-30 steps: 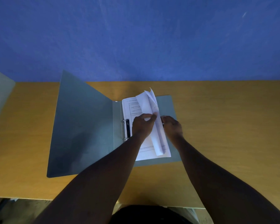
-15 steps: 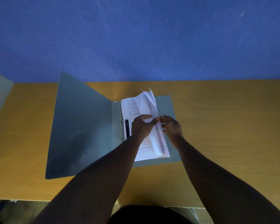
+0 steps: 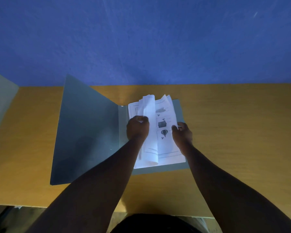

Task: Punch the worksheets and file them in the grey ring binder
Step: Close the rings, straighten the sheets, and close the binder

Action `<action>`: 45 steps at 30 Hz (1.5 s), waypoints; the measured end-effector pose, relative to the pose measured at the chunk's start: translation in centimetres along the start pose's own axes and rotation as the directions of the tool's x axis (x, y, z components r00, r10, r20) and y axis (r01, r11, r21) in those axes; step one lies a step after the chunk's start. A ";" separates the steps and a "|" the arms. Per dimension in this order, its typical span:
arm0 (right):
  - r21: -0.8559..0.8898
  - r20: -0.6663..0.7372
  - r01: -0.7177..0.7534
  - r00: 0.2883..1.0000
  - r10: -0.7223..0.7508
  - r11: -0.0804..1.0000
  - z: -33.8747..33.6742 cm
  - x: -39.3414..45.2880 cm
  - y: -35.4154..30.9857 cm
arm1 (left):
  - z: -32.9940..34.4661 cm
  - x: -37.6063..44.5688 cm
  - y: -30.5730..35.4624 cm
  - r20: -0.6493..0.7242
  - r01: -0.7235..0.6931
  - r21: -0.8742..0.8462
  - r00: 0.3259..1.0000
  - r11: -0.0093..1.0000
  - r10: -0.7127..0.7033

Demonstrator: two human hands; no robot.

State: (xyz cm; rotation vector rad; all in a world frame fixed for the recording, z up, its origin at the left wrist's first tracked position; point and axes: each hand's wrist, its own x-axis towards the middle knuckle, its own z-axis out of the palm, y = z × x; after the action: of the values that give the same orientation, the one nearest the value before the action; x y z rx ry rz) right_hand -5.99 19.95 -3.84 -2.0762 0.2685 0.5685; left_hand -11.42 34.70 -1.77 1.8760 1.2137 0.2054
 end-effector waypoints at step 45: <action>0.166 0.190 0.023 0.980 -0.055 0.986 0.3 -0.4 -0.3 | 1.0 -0.9 0.3 0.242 -0.180 0.074 0.957 0.981 0.158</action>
State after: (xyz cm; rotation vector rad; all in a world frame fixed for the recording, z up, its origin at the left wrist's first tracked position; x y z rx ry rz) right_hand -6.30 20.38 -3.57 -1.8493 0.1548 0.6965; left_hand -11.18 33.38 -1.87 2.0246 0.9167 0.0155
